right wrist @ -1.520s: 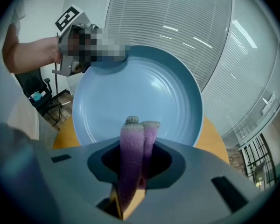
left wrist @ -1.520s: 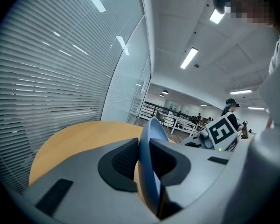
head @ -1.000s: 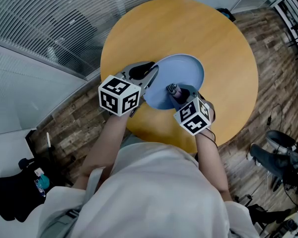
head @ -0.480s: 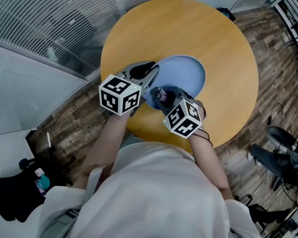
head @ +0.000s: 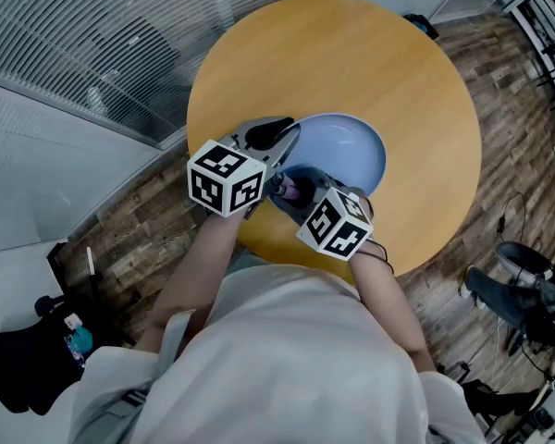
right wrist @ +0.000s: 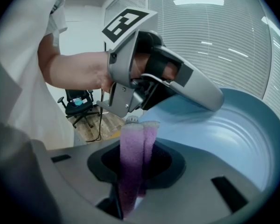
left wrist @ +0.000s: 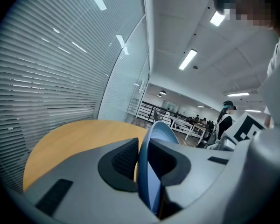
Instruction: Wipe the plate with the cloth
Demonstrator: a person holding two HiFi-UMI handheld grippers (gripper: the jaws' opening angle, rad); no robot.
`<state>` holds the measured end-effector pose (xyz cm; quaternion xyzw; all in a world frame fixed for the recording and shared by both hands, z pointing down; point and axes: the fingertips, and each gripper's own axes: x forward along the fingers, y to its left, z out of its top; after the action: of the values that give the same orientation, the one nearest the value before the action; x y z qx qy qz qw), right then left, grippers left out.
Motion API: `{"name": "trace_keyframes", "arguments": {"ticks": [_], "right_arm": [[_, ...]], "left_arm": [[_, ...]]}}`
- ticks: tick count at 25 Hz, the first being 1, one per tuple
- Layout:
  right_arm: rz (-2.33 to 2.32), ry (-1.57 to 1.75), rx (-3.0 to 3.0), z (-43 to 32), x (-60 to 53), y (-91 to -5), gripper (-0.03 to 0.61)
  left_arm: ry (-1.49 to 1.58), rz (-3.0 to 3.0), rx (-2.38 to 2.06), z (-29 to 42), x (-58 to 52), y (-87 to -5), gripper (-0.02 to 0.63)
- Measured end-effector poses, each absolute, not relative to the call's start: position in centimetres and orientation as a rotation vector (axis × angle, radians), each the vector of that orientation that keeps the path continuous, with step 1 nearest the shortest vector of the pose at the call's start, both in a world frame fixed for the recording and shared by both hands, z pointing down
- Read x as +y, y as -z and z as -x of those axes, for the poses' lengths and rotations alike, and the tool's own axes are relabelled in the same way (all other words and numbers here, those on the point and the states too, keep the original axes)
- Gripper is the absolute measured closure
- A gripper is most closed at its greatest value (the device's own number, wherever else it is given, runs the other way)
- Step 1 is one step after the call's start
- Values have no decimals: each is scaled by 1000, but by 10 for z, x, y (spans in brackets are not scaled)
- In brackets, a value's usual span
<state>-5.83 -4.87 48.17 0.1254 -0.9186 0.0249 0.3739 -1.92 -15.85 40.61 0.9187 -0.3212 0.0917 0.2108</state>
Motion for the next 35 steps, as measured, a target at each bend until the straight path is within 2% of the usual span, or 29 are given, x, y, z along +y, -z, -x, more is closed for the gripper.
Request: {"name": "trace_keyframes", "arguments": {"ticks": [17,35], "right_arm": [[-395,-30,-2156,12,-64,-511,472],[-720,-165,-1980,-88,-99,-515,474]], "left_arm": [[-263,-2546,-919,28,-162,-410,554],[-283,-2564,-947,37,-169,-405,554]]}}
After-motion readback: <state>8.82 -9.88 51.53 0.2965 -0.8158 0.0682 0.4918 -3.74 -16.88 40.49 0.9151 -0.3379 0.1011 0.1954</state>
